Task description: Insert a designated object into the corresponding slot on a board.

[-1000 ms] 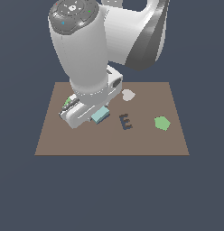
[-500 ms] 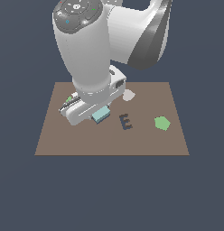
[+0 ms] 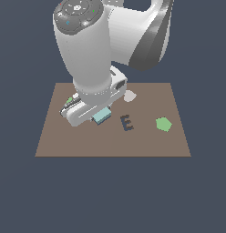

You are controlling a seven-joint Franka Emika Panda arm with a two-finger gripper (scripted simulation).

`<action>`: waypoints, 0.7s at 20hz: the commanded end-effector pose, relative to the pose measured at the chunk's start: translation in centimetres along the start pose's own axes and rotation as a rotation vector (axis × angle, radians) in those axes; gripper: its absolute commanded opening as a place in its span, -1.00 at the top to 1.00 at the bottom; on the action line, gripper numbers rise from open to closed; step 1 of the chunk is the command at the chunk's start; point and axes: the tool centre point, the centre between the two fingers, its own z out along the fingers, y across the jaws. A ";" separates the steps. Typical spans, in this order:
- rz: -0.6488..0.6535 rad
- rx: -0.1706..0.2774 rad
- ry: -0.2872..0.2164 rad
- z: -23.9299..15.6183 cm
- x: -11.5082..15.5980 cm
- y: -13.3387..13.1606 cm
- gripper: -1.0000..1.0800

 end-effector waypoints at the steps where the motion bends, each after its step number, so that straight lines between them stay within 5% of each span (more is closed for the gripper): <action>1: -0.001 0.000 -0.001 0.4 0.0 0.0 1.00; 4: -0.002 0.000 -0.001 0.9 0.0 0.0 1.00; 5: -0.002 0.000 -0.001 0.9 0.0 0.0 -0.92; 14: -0.002 0.000 -0.001 0.9 0.0 0.0 -0.92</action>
